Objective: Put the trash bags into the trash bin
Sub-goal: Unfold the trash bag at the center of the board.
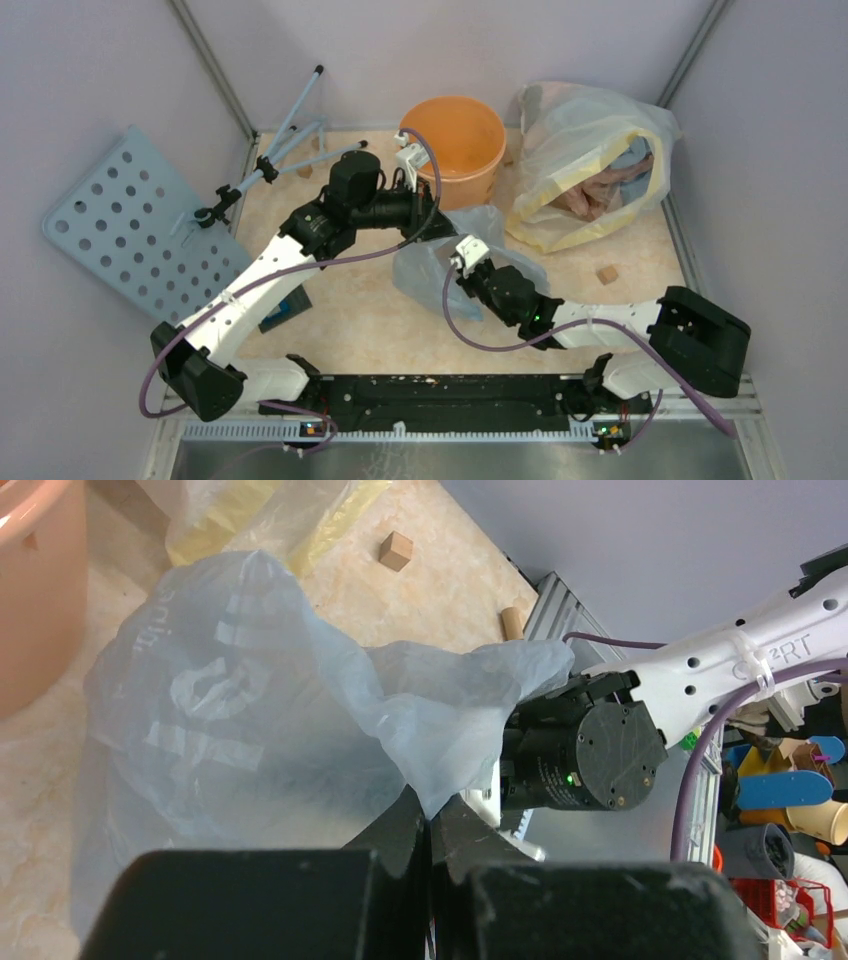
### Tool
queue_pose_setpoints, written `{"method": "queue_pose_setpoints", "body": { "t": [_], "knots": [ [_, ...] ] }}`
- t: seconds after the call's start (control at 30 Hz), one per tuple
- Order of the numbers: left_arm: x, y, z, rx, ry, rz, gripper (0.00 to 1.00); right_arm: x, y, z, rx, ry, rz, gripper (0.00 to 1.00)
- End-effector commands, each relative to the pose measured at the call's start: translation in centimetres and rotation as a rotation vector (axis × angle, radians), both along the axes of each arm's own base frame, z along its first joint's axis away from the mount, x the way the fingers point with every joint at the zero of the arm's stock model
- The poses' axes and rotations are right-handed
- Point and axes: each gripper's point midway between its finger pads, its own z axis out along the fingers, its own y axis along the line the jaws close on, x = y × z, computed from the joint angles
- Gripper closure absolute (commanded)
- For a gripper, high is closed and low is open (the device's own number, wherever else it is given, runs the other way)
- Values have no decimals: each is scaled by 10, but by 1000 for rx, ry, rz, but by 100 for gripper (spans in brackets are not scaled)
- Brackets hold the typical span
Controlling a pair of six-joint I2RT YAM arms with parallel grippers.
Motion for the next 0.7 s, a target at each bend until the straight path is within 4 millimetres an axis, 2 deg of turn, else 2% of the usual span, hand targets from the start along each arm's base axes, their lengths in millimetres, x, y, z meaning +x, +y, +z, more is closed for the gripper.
{"method": "queue_pose_setpoints", "body": {
  "t": [0.0, 0.13, 0.2, 0.27, 0.47, 0.67],
  "knots": [
    [-7, 4, 10, -31, -31, -15, 100, 11, -15, 34, 193, -12, -89, 100],
    [-10, 3, 7, -38, -20, -26, 100, 27, -40, 38, 268, -26, -212, 100],
    [-12, 2, 5, -42, -12, -38, 100, 30, -41, 41, 299, -43, -212, 100],
    [-14, 1, 6, -55, -8, -50, 100, 32, -35, 41, 338, -28, -187, 100],
    [-20, -6, 28, -131, -22, -95, 100, 39, -15, 17, 336, 36, -153, 100],
    [-25, -2, 36, -163, -29, -90, 100, 51, -31, -4, 396, 112, -210, 100]
  ]
}}
